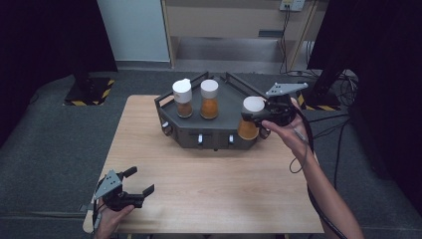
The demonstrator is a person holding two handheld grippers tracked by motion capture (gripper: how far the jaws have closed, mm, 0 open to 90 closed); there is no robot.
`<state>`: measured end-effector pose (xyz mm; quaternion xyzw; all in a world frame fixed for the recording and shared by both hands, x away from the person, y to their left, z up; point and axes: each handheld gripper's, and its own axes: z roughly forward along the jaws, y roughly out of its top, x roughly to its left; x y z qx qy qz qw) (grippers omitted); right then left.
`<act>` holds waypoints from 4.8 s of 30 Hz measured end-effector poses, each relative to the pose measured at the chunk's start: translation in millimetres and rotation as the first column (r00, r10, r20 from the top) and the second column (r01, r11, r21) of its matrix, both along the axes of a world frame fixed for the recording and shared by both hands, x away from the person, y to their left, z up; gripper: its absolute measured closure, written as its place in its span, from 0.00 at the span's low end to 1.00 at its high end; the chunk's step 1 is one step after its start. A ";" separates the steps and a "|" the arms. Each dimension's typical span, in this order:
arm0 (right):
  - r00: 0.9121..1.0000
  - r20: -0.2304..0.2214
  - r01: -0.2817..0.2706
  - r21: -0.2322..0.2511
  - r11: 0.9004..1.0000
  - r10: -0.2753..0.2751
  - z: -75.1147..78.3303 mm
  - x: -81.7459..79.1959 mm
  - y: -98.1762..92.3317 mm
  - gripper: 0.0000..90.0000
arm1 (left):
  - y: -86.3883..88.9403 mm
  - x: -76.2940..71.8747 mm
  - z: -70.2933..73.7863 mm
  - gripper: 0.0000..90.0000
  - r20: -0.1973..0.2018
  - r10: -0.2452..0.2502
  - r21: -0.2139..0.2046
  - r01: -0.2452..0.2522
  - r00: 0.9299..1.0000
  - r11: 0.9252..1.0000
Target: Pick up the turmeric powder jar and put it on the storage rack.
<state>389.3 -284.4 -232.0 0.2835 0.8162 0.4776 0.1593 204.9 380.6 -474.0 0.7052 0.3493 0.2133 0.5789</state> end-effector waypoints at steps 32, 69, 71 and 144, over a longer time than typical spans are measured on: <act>0.993 0.003 0.114 -0.014 0.993 -0.114 16.5 63.3 41.1 0.37 | 1.2 -0.2 -1.1 0.01 -0.001 0.005 -0.011 -0.005 1.000 1.000; 0.982 -0.054 0.180 -0.025 0.983 -0.182 -30.5 93.5 51.5 0.37 | 1.6 0.2 -1.1 0.01 -0.001 -0.001 -0.010 0.001 1.000 1.000; 0.982 -0.053 0.180 -0.020 0.983 -0.181 -31.2 93.3 51.0 0.37 | 1.6 0.3 -1.2 0.01 -0.002 -0.001 -0.010 0.001 1.000 1.000; 0.966 0.256 -0.005 0.101 0.995 -0.021 -16.9 -115.2 -42.7 0.06 | 1.3 -0.8 -1.4 0.01 -0.014 0.012 -0.009 -0.012 1.000 1.000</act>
